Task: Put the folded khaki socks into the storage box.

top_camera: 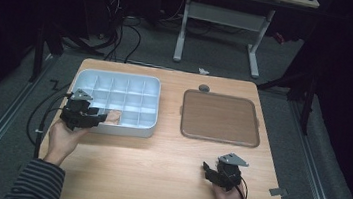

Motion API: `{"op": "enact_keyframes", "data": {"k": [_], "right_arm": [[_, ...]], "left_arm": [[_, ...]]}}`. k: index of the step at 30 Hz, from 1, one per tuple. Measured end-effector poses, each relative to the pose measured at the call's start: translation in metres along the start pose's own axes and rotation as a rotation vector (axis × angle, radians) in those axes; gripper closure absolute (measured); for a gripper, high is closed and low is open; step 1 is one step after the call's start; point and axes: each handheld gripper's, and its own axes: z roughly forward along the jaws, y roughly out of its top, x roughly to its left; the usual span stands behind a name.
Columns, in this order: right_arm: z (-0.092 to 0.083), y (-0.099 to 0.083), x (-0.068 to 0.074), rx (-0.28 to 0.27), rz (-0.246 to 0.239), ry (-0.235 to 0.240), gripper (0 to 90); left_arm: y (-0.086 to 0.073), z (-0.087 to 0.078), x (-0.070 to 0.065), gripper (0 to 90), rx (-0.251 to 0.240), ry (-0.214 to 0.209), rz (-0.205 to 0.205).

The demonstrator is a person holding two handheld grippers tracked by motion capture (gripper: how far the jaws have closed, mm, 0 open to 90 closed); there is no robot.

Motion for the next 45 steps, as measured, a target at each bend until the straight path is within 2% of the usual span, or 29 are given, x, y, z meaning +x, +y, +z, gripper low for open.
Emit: {"op": "enact_keyframes", "data": {"k": [4, 7, 16, 37, 45], "right_arm": [[0.0, 0.0, 0.0, 0.0, 0.0, 0.001, 35.9], [0.0, 0.0, 0.0, 0.0, 0.0, 0.0, 35.9], [0.0, 0.0, 0.0, 0.0, 0.001, 0.0, 35.9], [0.0, 0.0, 0.0, 0.0, 0.001, 0.0, 35.9], [0.0, 0.0, 0.0, 0.0, -0.001, 0.0, 35.9]], "left_arm": [[-0.005, -0.005, -0.001, 55.6, -0.008, 0.005, 0.005], [-0.009, -0.01, -0.003, 55.7, -0.031, -0.002, 0.001], [-0.019, -0.019, -0.006, 55.6, -0.057, -0.014, -0.004], [-0.037, -0.029, -0.011, 55.2, -0.095, -0.033, -0.039], [-0.045, -0.029, -0.013, 54.8, -0.104, -0.045, -0.054]]}}
